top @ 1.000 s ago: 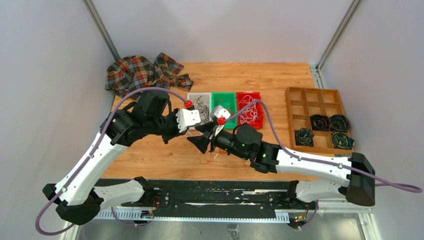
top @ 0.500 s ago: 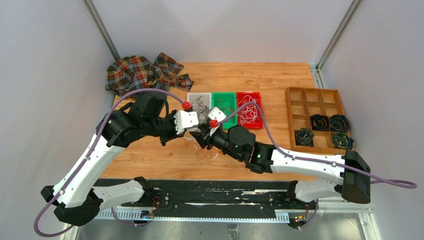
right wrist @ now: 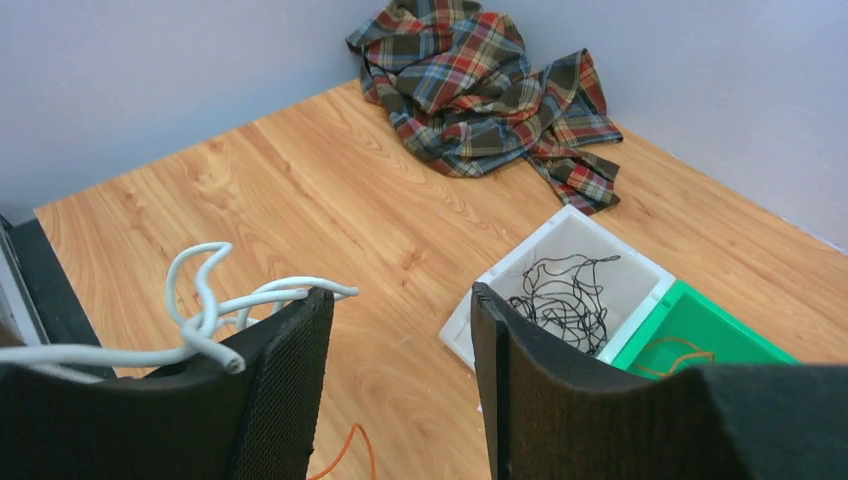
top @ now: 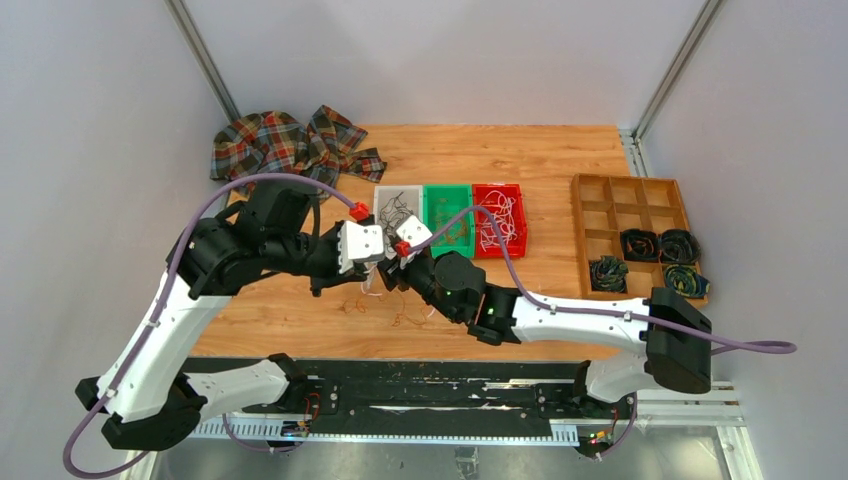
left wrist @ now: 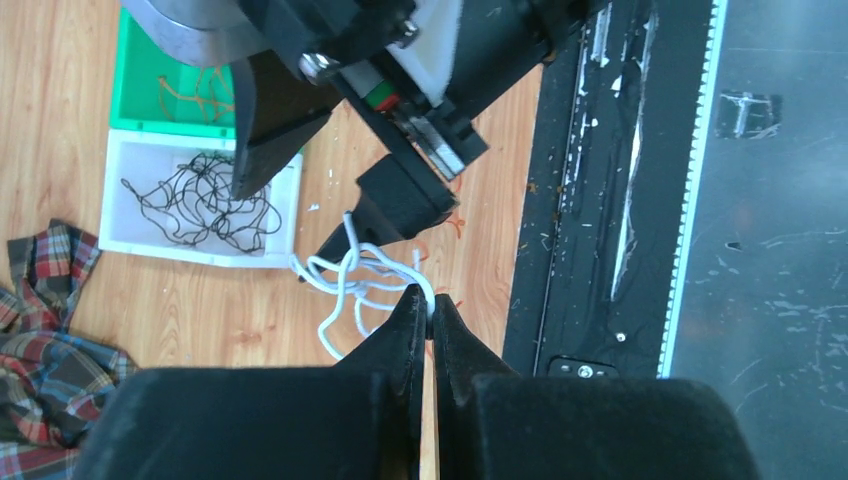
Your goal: Untangle the cables
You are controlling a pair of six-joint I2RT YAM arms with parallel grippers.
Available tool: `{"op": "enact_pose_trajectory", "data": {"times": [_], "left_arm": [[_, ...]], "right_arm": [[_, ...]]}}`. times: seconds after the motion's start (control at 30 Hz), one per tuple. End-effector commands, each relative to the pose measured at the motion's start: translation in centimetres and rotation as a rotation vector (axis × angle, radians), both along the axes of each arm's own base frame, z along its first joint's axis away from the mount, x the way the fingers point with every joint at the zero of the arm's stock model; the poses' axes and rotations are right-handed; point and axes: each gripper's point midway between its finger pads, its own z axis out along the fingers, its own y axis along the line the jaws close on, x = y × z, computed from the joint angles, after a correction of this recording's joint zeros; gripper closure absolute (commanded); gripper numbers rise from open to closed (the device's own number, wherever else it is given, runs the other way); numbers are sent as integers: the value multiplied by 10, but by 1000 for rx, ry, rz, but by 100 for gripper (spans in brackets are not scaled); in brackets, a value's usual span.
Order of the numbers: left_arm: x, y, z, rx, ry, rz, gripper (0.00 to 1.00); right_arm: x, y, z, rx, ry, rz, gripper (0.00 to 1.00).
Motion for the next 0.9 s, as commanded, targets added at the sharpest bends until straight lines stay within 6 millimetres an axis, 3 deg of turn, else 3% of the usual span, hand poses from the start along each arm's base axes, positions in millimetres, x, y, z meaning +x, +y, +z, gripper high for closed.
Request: {"op": "enact_pose_trajectory", "data": {"times": [0.0, 0.3, 0.43, 0.63, 0.87], "left_arm": [[-17, -3, 12, -37, 24, -72, 100], [-12, -3, 24, -41, -35, -83, 100], [-10, -9, 42, -80, -47, -80, 100], [-18, -17, 85, -194, -78, -105, 100], [-18, -24, 116, -263, -103, -115, 100]], "right_arm": [[-4, 10, 38, 177, -25, 14, 46], [-35, 7, 45, 411, 34, 169, 37], [-33, 11, 28, 358, 67, 159, 36], [-28, 4, 3, 337, 108, 110, 36], [-29, -11, -24, 307, 160, 72, 36]]}}
